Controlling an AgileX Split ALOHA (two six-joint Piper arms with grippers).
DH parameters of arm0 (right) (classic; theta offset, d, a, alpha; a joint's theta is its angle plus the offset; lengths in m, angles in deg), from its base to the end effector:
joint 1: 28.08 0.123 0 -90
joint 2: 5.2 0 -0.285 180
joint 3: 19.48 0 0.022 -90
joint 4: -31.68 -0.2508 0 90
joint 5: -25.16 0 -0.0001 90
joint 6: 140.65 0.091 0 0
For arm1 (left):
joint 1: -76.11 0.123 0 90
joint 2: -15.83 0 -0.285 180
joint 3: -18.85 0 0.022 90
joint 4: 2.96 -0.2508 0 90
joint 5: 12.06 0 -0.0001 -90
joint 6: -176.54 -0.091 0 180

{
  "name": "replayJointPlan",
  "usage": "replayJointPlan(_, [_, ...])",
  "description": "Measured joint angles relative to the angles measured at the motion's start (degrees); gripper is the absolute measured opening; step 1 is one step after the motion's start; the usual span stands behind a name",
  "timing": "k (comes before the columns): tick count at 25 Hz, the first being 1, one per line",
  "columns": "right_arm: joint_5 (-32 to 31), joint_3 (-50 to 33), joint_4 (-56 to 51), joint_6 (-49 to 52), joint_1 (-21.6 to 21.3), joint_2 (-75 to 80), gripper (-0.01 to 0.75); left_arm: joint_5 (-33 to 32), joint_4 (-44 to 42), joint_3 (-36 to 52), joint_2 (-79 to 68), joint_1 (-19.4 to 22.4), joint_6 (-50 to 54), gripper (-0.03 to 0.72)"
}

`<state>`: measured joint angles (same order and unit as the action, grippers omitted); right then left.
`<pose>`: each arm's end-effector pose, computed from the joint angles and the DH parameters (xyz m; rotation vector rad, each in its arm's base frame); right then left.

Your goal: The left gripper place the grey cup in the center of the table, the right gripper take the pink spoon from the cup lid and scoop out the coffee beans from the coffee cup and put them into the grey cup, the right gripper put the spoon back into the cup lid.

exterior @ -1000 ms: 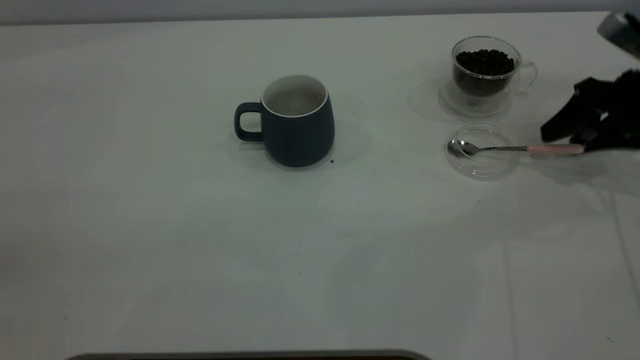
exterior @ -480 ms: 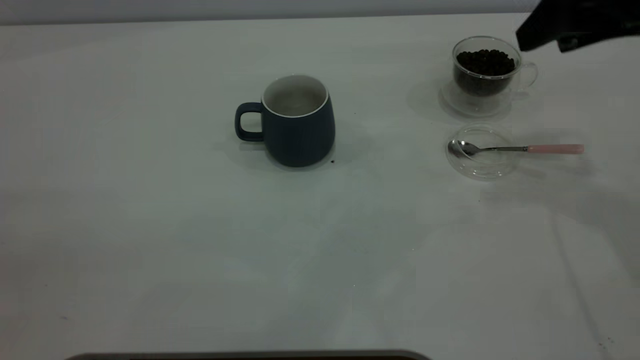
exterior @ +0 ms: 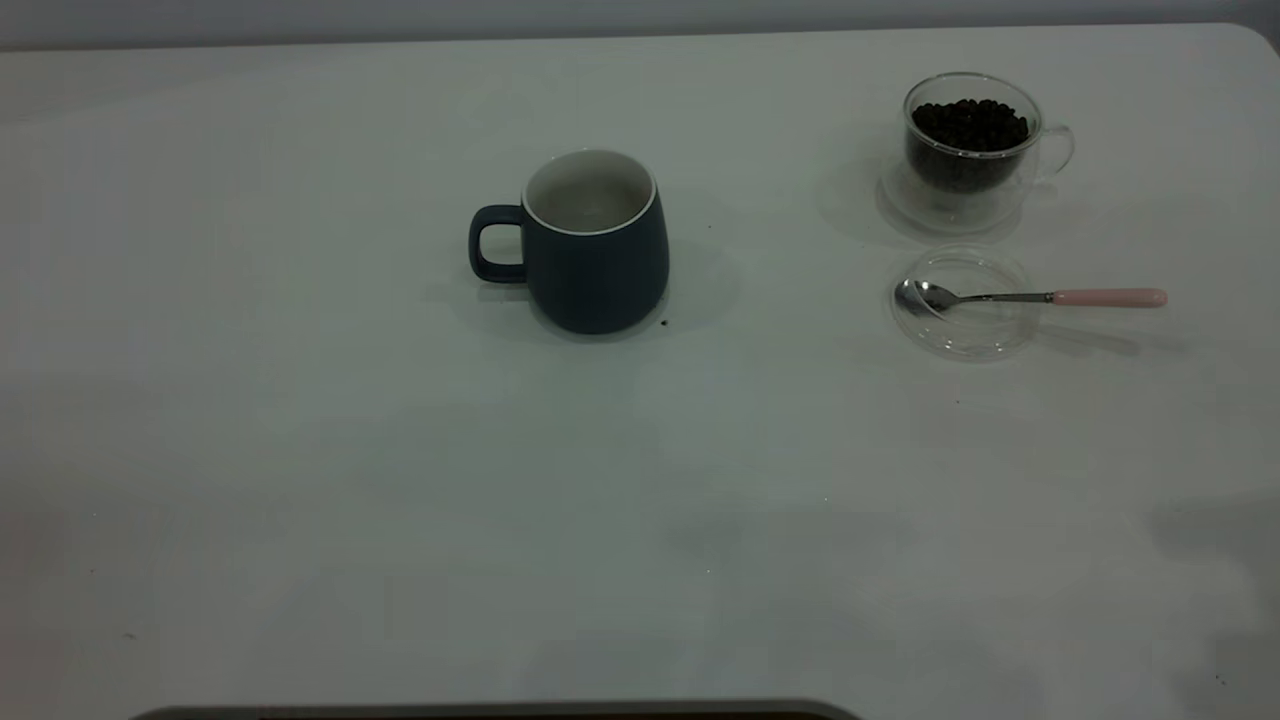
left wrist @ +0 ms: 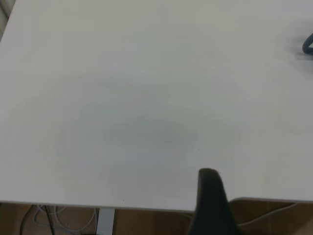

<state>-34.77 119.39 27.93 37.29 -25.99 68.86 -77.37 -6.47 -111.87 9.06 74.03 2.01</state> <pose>0.1655 0.0112 0.2197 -0.0642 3.0545 0.0887 -0.0095 0.0054 0.2676 -0.0686 2.1154 -0.0043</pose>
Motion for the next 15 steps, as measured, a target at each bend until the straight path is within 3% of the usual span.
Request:
replayJointPlan(6, [-2.7, -8.7, 1.3, 1.5, 0.0, -19.3, 0.573, 0.0, 0.0, 0.0, 0.0, 0.0, 0.0, 0.567])
replayJointPlan(15, [-2.7, -9.1, 0.5, 1.5, -0.1, -41.8, 0.560, 0.0, 0.0, 0.0, 0.0, 0.0, 0.0, 0.567])
